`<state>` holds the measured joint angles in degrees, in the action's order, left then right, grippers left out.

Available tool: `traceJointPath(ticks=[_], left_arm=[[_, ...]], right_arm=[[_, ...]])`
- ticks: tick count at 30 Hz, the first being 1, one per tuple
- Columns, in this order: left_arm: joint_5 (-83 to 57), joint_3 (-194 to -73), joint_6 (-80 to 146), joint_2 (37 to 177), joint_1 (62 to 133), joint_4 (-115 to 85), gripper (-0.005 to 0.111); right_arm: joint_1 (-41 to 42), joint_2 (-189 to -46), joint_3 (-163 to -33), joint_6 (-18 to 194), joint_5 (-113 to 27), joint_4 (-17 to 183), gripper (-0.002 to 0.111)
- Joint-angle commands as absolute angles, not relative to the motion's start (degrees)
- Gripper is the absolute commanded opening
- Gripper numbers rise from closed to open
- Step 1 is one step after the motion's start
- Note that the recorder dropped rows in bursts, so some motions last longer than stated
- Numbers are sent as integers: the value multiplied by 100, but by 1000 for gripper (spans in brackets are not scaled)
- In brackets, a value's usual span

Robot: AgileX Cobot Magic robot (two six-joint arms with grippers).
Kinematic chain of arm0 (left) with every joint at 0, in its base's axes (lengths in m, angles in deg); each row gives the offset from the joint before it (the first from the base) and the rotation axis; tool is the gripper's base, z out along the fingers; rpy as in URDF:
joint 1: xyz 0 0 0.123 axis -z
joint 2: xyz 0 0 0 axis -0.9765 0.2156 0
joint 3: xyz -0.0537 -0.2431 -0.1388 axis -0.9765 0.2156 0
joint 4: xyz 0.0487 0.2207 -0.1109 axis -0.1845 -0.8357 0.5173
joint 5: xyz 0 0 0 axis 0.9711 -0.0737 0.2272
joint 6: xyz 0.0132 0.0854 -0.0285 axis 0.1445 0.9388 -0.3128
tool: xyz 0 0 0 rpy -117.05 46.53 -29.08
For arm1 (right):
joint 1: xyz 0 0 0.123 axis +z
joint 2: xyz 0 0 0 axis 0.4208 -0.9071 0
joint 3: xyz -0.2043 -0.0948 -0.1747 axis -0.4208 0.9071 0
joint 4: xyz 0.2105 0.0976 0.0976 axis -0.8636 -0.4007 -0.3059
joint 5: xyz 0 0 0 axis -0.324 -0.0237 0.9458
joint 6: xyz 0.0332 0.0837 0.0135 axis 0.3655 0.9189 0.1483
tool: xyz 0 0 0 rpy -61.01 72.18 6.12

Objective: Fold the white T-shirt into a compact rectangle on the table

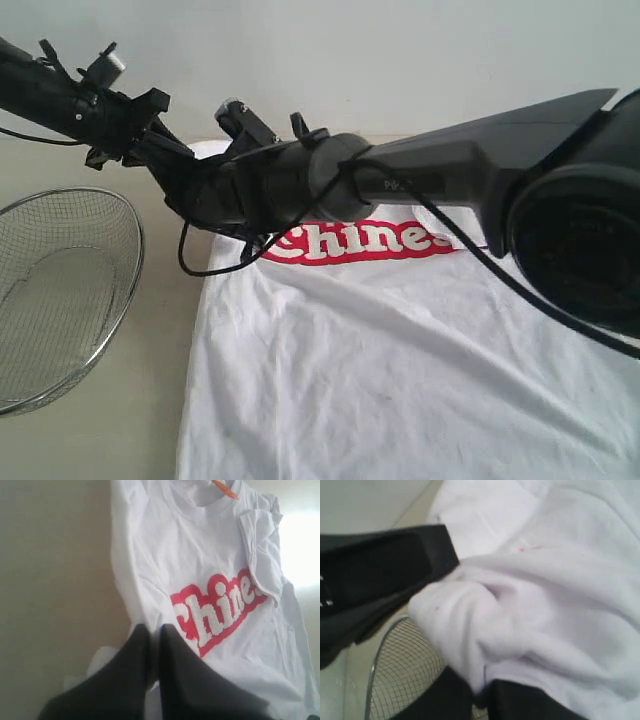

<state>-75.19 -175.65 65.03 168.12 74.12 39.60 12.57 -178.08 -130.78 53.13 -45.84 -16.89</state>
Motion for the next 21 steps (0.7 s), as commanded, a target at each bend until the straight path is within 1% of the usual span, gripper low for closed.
traceJointPath(ticks=[1, 10, 12, 14, 18, 19, 21], left_arm=[[-7610, -17604, 6475, 16724, 7400, 4069, 4], [-7545, -17604, 6467, 16724, 7402, 4094, 5], [-7593, -17604, 6505, 16724, 7402, 4069, 7], [-7644, -17604, 6528, 16724, 7399, 4028, 17], [-7644, -17604, 6498, 16724, 7399, 4013, 51], [-7644, -17604, 6437, 16724, 7399, 4013, 58], [-7599, -17604, 6296, 16724, 7388, 4013, 63]], right_arm=[[988, -17583, -13115, 5366, -4249, -1654, 0], [815, -17520, -13115, 5392, -3666, -1654, 0], [815, -17520, -13115, 5392, -3590, -1654, 0], [815, -17520, -13115, 5355, -3589, -1654, 0], [815, -17520, -13115, 5355, -3546, -1654, 0], [815, -17520, -13115, 5355, -3534, -1654, 0], [815, -17520, -13115, 5327, -3520, -1654, 0]])
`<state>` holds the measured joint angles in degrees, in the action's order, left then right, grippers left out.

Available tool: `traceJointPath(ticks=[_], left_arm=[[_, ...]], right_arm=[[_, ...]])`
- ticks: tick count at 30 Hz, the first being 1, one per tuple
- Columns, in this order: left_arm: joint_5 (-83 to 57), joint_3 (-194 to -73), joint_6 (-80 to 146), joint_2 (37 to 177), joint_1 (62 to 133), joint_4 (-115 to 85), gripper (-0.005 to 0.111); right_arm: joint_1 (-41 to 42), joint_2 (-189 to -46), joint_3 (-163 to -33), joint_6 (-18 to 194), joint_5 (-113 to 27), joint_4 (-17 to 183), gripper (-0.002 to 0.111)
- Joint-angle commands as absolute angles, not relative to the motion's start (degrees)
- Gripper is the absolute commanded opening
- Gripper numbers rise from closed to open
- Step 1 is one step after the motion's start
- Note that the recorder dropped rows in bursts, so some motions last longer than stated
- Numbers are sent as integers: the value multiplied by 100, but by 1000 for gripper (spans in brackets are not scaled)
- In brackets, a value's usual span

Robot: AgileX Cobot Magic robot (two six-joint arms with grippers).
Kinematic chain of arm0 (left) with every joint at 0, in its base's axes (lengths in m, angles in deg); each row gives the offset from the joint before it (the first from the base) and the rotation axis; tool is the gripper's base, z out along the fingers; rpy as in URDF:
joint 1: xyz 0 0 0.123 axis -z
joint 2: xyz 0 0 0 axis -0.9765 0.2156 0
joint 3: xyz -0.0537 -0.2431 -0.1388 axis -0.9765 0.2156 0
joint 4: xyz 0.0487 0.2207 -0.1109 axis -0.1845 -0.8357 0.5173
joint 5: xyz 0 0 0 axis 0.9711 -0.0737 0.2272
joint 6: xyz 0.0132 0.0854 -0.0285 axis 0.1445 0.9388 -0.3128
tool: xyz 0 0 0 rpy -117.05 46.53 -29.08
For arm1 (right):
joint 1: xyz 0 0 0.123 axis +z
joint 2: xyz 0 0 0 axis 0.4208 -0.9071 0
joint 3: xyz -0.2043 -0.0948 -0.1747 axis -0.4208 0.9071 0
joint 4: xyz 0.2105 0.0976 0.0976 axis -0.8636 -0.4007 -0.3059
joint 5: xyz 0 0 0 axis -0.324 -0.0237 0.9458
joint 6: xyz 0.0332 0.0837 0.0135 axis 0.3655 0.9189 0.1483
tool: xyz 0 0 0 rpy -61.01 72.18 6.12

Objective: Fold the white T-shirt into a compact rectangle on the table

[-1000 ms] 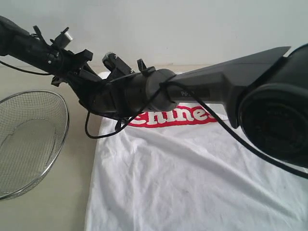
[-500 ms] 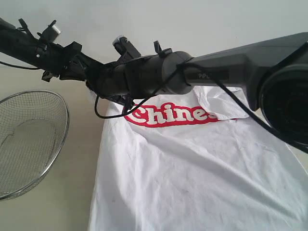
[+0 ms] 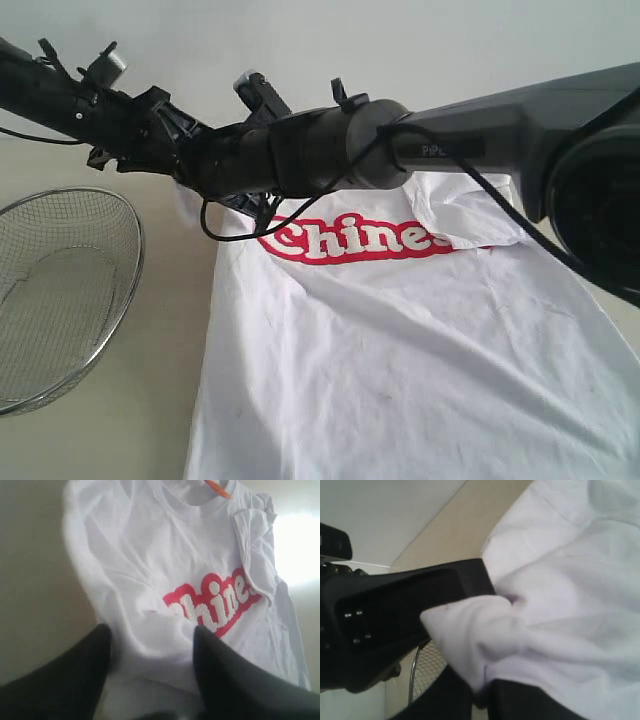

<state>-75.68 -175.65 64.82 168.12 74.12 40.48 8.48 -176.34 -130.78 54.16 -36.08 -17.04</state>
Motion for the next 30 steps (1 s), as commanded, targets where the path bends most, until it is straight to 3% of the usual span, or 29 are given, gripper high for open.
traceJointPath(ticks=[1, 12, 30], left_arm=[[-7599, -17604, 6287, 16724, 7372, 4005, 63], [-7700, -17604, 5784, 16724, 7129, 3213, 63], [-8067, -17604, 6015, 17142, 7153, 4443, 63]], right_arm=[[815, -17520, -13115, 5316, -3510, -1654, 0], [706, -17520, -13115, 5303, -3374, -1654, 0], [606, -17520, -13115, 5293, -3081, -1654, 0]])
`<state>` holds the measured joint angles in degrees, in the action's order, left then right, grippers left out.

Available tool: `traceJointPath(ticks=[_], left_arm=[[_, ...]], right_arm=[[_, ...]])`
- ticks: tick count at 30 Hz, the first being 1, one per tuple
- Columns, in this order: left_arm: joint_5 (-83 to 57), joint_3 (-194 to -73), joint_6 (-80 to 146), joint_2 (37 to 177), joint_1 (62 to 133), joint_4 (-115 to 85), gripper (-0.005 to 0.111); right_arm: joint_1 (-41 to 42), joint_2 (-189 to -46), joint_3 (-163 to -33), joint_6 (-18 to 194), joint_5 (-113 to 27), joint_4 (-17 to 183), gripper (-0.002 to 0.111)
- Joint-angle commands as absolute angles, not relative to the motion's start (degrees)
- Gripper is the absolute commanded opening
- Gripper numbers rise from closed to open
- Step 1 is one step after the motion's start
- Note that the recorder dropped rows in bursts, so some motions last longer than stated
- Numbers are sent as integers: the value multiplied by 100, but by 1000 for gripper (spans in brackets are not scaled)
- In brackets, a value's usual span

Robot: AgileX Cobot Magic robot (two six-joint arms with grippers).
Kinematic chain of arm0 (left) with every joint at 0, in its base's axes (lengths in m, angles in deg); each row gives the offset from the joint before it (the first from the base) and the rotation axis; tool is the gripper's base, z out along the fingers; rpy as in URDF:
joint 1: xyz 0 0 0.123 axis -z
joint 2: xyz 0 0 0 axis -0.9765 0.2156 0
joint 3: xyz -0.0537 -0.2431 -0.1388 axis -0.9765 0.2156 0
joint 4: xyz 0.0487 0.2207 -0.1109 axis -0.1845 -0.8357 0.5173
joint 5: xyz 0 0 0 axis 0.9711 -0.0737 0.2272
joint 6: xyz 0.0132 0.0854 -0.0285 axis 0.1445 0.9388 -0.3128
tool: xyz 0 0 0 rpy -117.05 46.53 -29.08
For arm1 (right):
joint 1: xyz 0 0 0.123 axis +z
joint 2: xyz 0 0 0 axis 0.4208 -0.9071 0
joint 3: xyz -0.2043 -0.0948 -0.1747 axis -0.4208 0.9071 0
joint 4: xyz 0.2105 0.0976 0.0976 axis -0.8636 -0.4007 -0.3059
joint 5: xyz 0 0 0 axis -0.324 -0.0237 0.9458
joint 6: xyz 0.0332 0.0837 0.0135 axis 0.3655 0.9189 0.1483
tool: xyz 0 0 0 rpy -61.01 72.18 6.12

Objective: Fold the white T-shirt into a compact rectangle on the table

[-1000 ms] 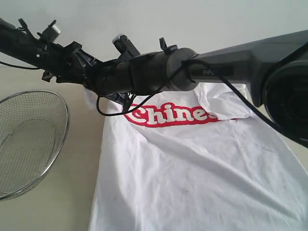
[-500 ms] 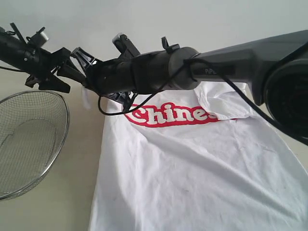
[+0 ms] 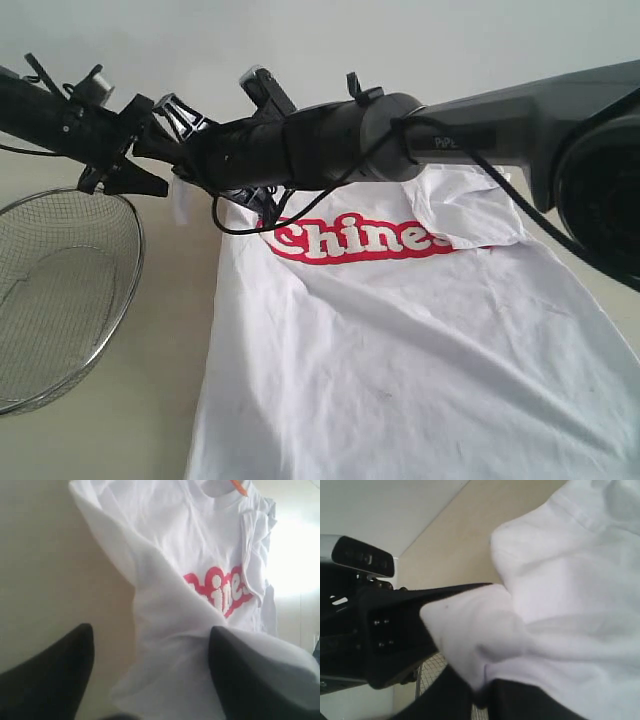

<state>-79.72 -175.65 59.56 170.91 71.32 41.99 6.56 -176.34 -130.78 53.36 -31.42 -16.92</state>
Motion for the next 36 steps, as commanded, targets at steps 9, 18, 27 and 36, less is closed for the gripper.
traceJointPath(ticks=[9, 18, 27, 36], left_arm=[[-8331, -17604, 6216, 17442, 7011, 5024, 63], [-8331, -17604, 6251, 17442, 6874, 5441, 63], [-8331, -17604, 5711, 17367, 6680, 4342, 63], [-8331, -17604, 5417, 17279, 6743, 4011, 63]], right_arm=[[539, -17520, -13115, 5226, -2950, -1654, 0], [536, -17520, -13115, 5173, -2979, -1654, 0], [536, -17520, -13115, 5075, -2941, -1654, 0], [536, -17520, -13115, 4977, -3005, -1654, 0]])
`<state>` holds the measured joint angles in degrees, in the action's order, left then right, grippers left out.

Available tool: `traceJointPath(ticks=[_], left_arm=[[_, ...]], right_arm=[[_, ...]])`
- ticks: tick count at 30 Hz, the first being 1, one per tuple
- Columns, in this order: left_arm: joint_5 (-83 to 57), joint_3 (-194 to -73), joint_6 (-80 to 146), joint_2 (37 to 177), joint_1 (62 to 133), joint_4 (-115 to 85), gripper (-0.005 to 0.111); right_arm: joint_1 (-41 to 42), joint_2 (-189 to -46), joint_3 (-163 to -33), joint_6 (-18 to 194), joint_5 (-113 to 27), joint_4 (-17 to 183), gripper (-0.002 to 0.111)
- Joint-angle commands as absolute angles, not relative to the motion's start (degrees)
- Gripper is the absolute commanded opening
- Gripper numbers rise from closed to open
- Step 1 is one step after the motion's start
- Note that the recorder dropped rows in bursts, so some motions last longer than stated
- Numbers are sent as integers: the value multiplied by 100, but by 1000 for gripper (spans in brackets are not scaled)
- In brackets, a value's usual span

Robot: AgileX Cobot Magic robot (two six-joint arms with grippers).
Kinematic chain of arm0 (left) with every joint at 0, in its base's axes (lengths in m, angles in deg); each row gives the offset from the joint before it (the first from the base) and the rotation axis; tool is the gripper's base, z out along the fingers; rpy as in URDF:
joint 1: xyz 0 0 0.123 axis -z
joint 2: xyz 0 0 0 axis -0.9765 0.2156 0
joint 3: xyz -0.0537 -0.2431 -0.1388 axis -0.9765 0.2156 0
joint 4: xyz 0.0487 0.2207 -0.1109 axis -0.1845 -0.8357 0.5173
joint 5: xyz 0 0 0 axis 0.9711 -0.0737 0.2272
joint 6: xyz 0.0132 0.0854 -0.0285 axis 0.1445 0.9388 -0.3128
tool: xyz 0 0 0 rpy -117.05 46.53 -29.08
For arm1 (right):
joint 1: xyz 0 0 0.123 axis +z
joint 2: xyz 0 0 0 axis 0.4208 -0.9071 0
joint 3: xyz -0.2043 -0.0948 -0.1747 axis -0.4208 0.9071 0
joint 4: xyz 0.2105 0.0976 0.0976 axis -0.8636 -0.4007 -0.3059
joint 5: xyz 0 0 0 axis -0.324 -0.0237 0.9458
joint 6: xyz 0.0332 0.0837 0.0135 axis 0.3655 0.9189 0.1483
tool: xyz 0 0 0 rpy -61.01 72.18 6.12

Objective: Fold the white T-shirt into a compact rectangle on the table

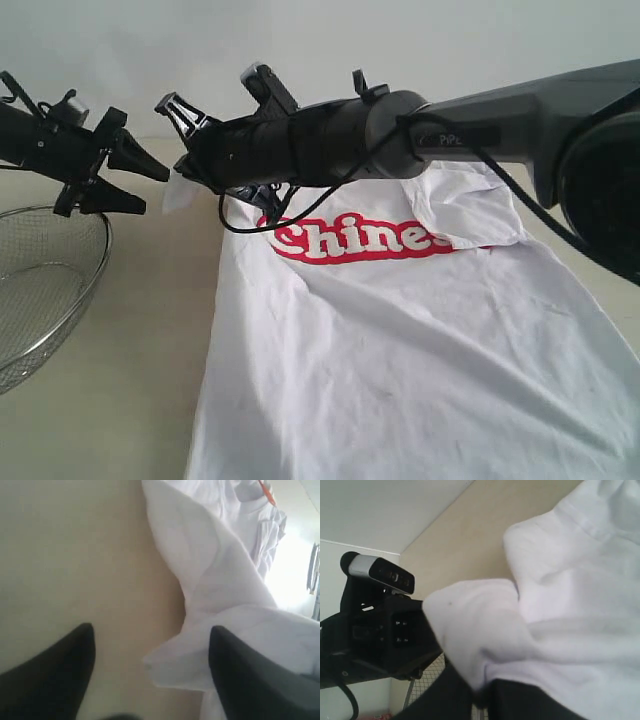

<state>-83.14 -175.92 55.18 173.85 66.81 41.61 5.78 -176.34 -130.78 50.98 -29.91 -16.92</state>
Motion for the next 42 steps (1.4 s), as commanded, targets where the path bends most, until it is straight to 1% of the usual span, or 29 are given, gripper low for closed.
traceJointPath(ticks=[1, 10, 21, 33, 39, 42], left_arm=[[-8331, -17604, 5417, 17267, 6747, 4000, 63], [-8331, -17594, 5323, 17074, 6757, 4067, 63], [-8331, -17445, 5326, 17064, 7008, 4069, 63], [-8331, -17445, 5285, 17229, 7007, 4105, 63], [-8331, -17445, 5285, 17383, 7007, 4395, 63], [-8331, -17445, 5427, 17372, 6941, 5106, 63]], right_arm=[[536, -17520, -13115, 4977, -3005, -1654, 0], [536, -17520, -13115, 4958, -3028, -1654, 0], [536, -17520, -13115, 4913, -3005, -1654, 0], [536, -17520, -13115, 4913, -3005, -1654, 0], [523, -17520, -13115, 4913, -3031, -1654, 0], [478, -17520, -13115, 4936, -2984, -1654, 0]])
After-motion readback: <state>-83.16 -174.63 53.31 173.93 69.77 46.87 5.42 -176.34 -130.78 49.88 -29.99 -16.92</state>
